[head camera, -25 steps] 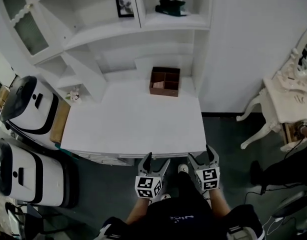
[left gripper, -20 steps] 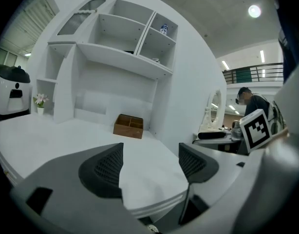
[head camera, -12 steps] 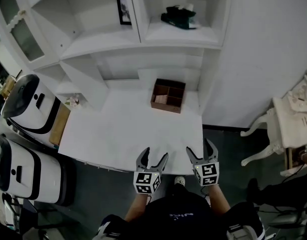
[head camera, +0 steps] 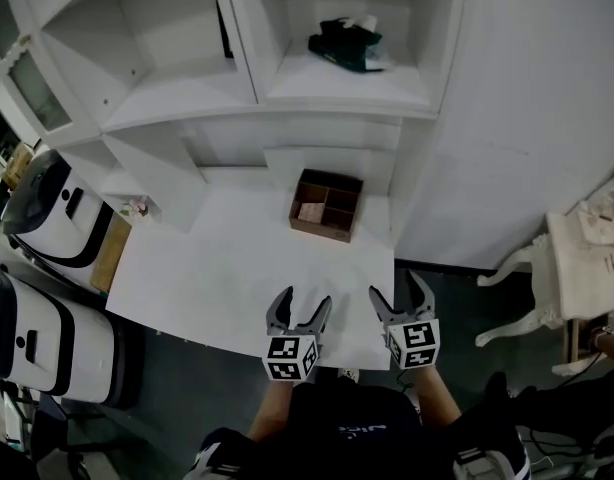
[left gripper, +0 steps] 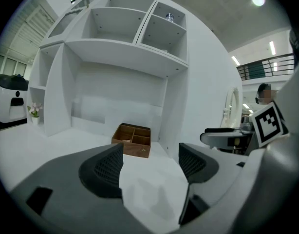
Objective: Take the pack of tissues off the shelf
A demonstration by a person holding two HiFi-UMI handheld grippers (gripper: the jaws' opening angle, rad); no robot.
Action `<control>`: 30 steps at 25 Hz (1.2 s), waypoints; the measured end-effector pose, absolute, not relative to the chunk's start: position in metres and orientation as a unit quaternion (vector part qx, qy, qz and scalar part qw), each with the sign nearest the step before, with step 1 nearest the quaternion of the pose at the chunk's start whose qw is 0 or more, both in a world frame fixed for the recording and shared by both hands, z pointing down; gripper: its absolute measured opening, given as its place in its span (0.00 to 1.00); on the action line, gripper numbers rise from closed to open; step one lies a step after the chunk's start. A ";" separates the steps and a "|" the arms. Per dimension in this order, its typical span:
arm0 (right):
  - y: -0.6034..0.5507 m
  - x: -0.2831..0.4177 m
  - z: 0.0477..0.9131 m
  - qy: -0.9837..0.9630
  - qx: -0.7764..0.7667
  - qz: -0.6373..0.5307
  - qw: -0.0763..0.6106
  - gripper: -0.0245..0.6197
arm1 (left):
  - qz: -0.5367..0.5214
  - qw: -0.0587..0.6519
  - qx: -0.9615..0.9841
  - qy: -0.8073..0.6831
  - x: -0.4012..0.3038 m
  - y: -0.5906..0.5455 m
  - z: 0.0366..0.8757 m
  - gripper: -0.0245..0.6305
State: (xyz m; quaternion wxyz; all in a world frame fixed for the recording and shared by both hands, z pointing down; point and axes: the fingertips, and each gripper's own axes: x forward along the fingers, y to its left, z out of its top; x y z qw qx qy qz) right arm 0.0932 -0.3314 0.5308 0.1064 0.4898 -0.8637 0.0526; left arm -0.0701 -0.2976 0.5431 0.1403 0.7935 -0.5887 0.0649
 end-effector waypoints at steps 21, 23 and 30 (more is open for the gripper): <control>-0.382 0.041 0.270 -0.914 0.400 -0.036 -0.054 0.55 | 0.087 0.136 0.818 -0.552 -0.083 -0.367 0.505 0.58; -0.389 0.039 0.244 -0.910 0.406 -0.065 -0.062 0.54 | 0.087 0.137 0.817 -0.553 -0.087 -0.370 0.506 0.58; -0.412 0.028 0.172 -0.901 0.411 -0.118 -0.070 0.50 | 0.100 0.142 0.824 -0.540 -0.090 -0.373 0.517 0.58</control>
